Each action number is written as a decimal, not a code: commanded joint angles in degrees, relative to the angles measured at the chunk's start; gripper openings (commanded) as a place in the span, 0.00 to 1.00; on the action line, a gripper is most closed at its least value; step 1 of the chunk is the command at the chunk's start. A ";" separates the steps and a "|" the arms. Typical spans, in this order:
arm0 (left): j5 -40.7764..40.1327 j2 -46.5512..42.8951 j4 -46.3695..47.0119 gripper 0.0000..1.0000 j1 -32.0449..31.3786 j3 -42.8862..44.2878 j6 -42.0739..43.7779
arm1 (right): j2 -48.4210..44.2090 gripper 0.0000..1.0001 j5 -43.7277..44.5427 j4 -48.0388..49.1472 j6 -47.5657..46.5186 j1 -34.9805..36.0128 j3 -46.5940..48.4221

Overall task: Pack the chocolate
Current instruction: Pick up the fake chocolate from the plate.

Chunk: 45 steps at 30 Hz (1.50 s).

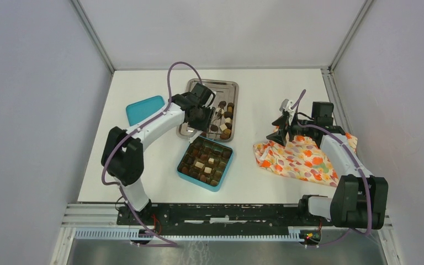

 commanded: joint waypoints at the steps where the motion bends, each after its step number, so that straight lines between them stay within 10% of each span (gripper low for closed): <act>1: -1.03 2.15 -0.29 0.47 0.44 4.60 4.05 | -0.99 0.72 -0.87 -0.03 -1.14 0.39 0.38; 45: -0.68 7.49 -6.75 0.39 0.71 12.22 2.76 | -0.90 0.72 -0.54 -0.61 -1.77 0.65 0.65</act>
